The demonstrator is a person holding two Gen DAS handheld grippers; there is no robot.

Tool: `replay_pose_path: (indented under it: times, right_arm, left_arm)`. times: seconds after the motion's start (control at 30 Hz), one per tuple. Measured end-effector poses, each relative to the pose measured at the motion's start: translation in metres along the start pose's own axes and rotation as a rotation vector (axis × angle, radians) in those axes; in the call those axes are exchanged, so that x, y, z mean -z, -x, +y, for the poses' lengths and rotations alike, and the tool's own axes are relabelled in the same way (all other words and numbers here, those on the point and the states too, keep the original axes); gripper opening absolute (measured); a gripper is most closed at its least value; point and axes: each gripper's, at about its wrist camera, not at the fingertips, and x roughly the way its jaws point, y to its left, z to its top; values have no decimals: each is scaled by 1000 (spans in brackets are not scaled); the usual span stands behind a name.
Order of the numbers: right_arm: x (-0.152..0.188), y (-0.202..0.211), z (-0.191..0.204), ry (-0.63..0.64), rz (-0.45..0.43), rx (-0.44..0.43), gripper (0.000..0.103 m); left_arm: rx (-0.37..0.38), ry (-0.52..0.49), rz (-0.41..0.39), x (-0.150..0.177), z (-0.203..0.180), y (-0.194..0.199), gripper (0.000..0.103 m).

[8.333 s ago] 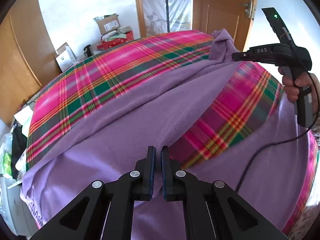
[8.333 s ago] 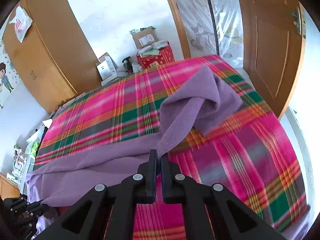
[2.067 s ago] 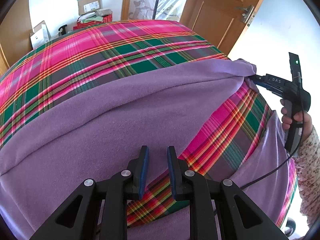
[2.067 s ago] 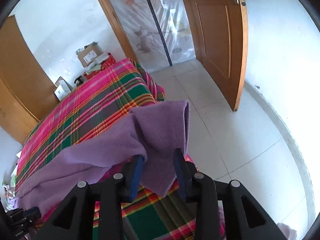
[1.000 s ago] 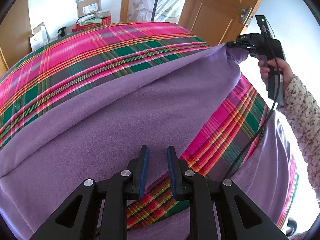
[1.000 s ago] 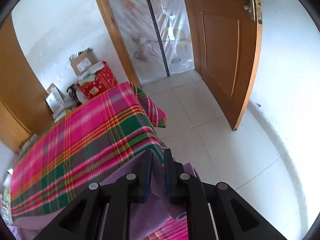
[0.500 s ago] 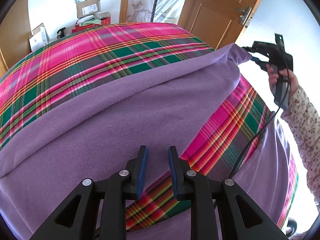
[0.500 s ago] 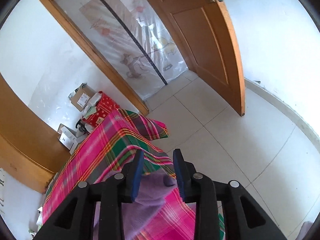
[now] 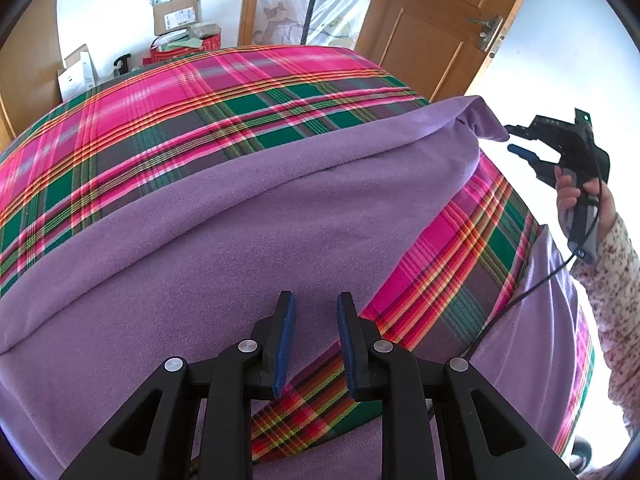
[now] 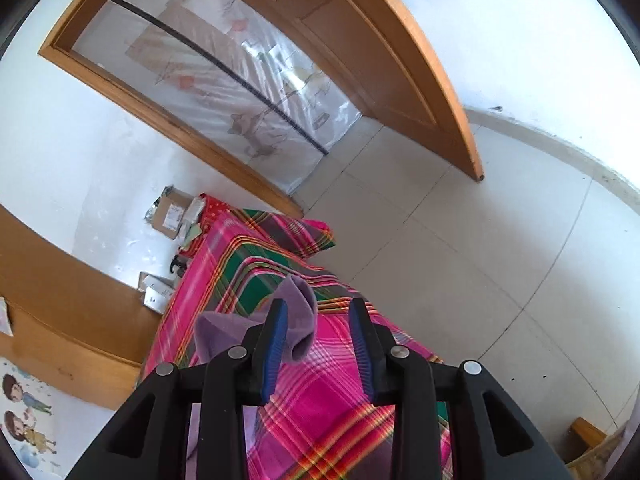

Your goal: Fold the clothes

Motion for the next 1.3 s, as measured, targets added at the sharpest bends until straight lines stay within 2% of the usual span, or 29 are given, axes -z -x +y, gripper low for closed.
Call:
replay_pose_path:
  times: [0.1,0.17,0.3,0.47,0.67,0.8,0.87,0.93,1.0,1.13,1.2,1.3]
  right_arm:
    - [7,11,-14,-95,-42,38,33]
    - [11,15,-18,-114,-43,24,33]
    - [20,-1,-1,-12,67,-9,33]
    - [22,-29,22,51,131,-29,34]
    - [14,-55,50,126,132,7,35]
    - [7,-68,89,298,106,7,41]
    - [2,-70,101,322,85,40,43]
    - [-2,-73,106,321,86,49,44]
    - [-6,-75,104,320,78,99,44]
    - [-10,-68,84,275,34,169,44]
    - [-13,-65,64,192,42,154,44]
    - [-14,-69,34,36,129,47,44]
  left_arm:
    - [2,-1,0,0,0,1,22]
    - [2,-2,2,0,1,1,22]
    - [-1,-2,-2,0,0,0,22]
    - [-1,-1,-7,1,0,1,22]
    - [2,-3,-8,1,-1,1,22]
    - [3,-3,-11,1,0,2,22]
    - [2,-3,-14,2,0,2,22]
    - [1,-3,-15,2,-1,2,22]
    - [1,-2,-15,2,-1,2,22]
    - [4,-1,-17,2,-1,3,22]
    - [3,-2,-18,2,-1,3,22]
    - [0,-2,-18,2,-1,3,22]
